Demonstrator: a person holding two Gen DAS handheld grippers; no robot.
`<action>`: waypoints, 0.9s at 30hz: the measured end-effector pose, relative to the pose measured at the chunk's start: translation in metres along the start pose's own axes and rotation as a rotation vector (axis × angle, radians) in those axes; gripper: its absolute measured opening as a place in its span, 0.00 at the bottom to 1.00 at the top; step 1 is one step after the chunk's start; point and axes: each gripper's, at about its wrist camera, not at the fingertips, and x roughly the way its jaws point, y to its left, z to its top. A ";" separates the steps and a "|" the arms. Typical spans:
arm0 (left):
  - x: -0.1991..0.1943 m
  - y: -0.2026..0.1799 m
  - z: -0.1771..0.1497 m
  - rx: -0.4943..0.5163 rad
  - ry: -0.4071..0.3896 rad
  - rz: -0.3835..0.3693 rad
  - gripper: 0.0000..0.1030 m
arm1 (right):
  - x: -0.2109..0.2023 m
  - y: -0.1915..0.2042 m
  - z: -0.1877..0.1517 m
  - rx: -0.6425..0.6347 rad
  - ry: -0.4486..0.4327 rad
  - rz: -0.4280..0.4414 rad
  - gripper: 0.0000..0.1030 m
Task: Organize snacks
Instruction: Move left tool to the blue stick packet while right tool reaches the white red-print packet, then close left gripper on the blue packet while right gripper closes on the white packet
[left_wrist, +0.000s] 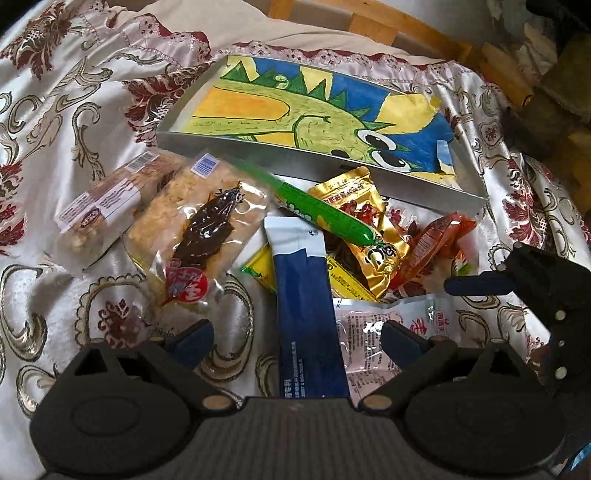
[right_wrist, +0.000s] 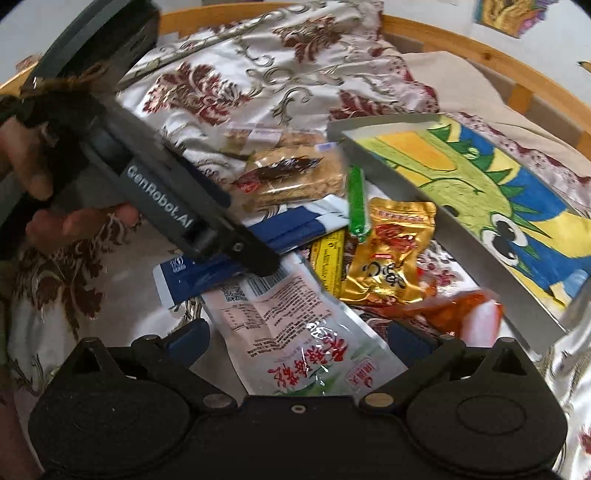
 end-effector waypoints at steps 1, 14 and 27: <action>0.001 0.000 0.001 -0.003 0.001 -0.001 0.95 | 0.003 0.002 0.000 -0.013 0.007 -0.001 0.99; 0.015 0.006 0.005 -0.003 0.047 -0.002 0.54 | 0.020 0.009 0.001 -0.077 0.013 -0.005 0.87; 0.014 0.010 0.004 -0.031 0.108 0.008 0.37 | 0.029 0.008 -0.002 -0.058 0.031 -0.047 0.97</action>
